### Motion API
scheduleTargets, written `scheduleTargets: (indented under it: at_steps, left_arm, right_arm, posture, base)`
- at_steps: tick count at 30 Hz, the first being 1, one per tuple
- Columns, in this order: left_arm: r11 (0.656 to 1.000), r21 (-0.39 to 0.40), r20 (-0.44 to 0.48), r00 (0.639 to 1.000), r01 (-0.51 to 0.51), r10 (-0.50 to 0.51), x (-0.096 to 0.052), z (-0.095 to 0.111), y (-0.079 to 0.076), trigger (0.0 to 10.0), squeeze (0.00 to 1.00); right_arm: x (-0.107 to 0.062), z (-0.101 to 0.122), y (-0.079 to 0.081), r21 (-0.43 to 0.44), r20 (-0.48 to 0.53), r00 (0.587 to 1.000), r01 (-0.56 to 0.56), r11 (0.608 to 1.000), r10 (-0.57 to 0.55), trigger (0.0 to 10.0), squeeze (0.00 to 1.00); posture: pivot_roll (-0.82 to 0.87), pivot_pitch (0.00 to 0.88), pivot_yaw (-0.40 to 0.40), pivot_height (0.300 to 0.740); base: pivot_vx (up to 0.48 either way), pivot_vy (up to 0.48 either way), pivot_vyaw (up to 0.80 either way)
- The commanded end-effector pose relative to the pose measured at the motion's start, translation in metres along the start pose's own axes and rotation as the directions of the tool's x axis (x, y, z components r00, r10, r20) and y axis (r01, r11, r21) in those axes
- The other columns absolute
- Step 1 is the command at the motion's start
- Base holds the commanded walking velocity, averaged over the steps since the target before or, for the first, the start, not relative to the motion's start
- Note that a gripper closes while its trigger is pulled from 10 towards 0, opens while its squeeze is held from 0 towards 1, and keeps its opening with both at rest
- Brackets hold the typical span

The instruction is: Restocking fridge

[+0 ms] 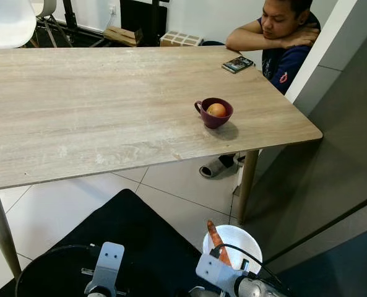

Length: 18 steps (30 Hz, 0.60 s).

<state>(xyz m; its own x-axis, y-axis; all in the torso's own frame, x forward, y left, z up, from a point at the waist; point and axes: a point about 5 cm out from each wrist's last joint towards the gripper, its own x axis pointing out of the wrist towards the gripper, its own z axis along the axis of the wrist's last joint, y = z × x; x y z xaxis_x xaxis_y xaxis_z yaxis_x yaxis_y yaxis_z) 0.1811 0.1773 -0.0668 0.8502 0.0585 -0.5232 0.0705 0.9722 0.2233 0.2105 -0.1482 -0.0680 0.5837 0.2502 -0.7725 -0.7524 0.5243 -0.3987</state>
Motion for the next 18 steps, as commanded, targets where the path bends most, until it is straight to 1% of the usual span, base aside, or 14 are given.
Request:
scheduleTargets:
  at_steps: [1,4,6,10,11,16,18]
  left_arm:
    - [1.000,-0.018,-0.030,0.999,0.012,-0.012,-0.0029,-0.0059,-0.0040,10.0,0.00]
    - [1.000,-0.019,-0.041,0.999,0.011,-0.012,-0.0030,-0.0075,-0.0021,10.0,0.00]
    - [1.000,-0.017,-0.068,0.998,0.013,-0.014,-0.0026,-0.0100,-0.0003,10.0,0.00]
    - [1.000,-0.013,-0.075,0.997,0.016,-0.017,-0.0021,-0.0099,-0.0008,10.0,0.00]
    - [1.000,-0.009,-0.078,0.997,0.018,-0.018,-0.0011,-0.0090,-0.0024,10.0,0.00]
    - [1.000,-0.003,-0.078,0.997,0.020,-0.020,-0.0005,-0.0080,-0.0037,10.0,0.00]
    - [1.000,-0.003,-0.063,0.998,0.021,-0.021,0.0007,-0.0051,-0.0053,10.0,0.00]
  right_arm:
    - [-0.0023,-0.0090,0.0040,0.040,-0.030,1.000,0.003,0.999,-0.002,10.0,0.00]
    - [-0.0027,-0.0092,0.0051,0.036,-0.022,1.000,-0.004,0.999,0.005,10.0,0.00]
    - [-0.0037,-0.0120,0.0066,0.052,-0.026,1.000,-0.003,0.999,0.004,10.0,0.00]
    - [-0.0040,-0.0130,0.0066,0.071,-0.029,1.000,0.006,0.997,-0.004,10.0,0.00]
    - [-0.0042,-0.0137,0.0061,0.097,-0.031,0.999,0.021,0.995,-0.018,10.0,0.00]
    - [-0.0042,-0.0137,0.0063,0.110,-0.031,0.999,0.029,0.994,-0.026,10.0,0.00]
    - [-0.0043,-0.0137,0.0063,0.120,-0.029,0.999,0.035,0.992,-0.032,10.0,0.00]
  posture:
    - [-0.07,0.092,-0.080,0.740]
    - [-0.07,0.092,-0.080,0.740]
    - [-0.07,0.090,-0.080,0.740]
    - [-0.07,0.091,-0.078,0.740]
    - [-0.07,0.089,-0.076,0.740]
    - [-0.07,0.090,-0.073,0.740]
    - [-0.07,0.092,-0.073,0.740]
  base:
    - [0.000,0.000,0.00]
    - [0.000,0.000,0.00]
    - [0.000,0.000,-0.80]
    - [0.000,0.000,-0.80]
    - [0.000,0.000,-0.80]
    - [0.000,0.000,-0.80]
    - [0.000,0.000,-0.80]
